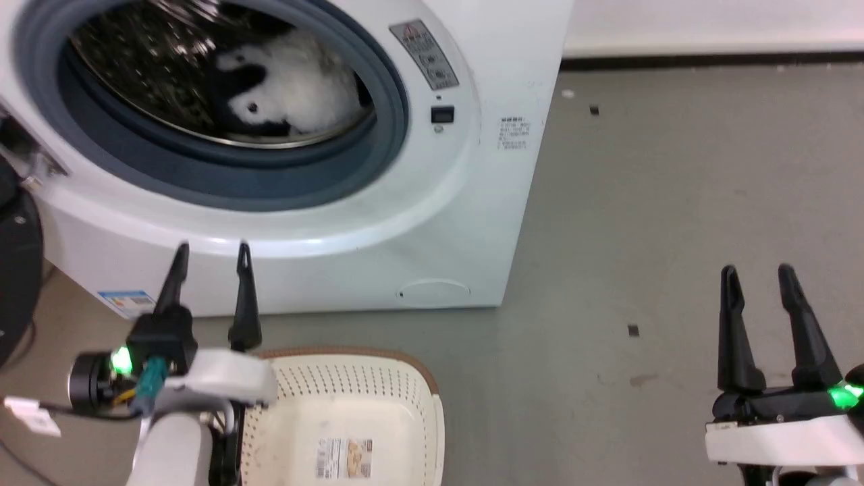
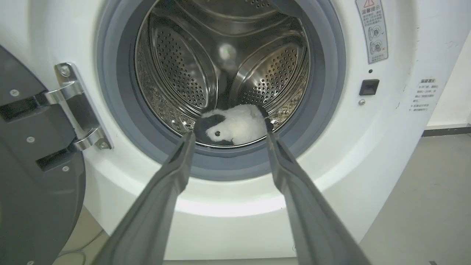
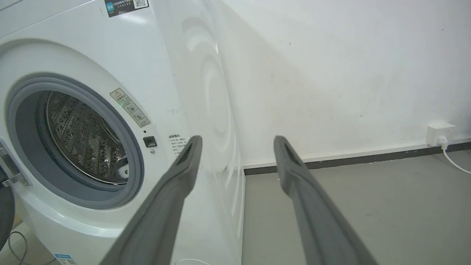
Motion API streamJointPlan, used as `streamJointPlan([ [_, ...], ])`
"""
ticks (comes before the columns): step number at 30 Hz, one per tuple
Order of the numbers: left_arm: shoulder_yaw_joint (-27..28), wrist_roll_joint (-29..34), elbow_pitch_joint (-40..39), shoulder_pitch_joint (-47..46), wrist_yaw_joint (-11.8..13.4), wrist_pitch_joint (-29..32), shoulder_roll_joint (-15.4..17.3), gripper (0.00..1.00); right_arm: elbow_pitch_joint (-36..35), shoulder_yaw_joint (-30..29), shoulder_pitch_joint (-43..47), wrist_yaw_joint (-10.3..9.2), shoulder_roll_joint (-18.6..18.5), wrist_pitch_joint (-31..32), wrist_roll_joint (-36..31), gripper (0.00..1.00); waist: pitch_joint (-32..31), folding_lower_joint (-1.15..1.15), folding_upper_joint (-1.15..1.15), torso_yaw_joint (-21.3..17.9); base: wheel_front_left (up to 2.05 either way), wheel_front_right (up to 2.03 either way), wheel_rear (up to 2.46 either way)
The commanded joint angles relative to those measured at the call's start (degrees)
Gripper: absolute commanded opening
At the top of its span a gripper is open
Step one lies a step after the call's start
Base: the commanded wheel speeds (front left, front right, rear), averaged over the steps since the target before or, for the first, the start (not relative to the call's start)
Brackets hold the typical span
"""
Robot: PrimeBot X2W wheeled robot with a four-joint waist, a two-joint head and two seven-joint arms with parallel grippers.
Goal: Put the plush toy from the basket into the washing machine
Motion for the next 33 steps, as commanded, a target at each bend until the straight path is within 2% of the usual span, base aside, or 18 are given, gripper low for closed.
streamJointPlan([
  [1,0.44,0.57,-0.67,1.59,-0.22,-0.25,-0.16,1.00,0.32,0.10,0.92,0.03,-0.04,-0.25,-0.48,1.00,-3.60,0.01,0.00,1.09,0.00,0.00,0.00],
  [10,1.94,3.55,-2.70,13.55,-1.15,-0.25,-1.71,1.00,1.99,1.34,5.72,0.03,-0.04,-0.25,-1.62,1.00,-9.14,0.01,0.00,0.81,0.00,0.00,0.00],
  [18,2.29,5.14,-4.50,16.01,-1.38,-0.25,-3.21,1.00,2.72,0.16,7.39,0.03,-0.04,-0.25,-2.38,1.00,-9.77,0.01,0.00,1.67,0.00,0.00,0.00],
  [19,2.25,4.92,-4.30,15.45,-1.19,0.01,-3.09,0.00,2.67,0.10,6.57,0.00,-0.01,0.01,-2.26,0.00,-9.78,0.01,0.00,1.66,0.00,0.00,0.00],
  [33,2.36,5.08,-4.99,15.41,-1.55,1.24,-3.51,0.00,3.03,0.29,6.06,-0.01,-0.01,1.18,-3.25,0.00,-9.87,0.01,0.00,1.74,0.00,0.00,0.00],
])
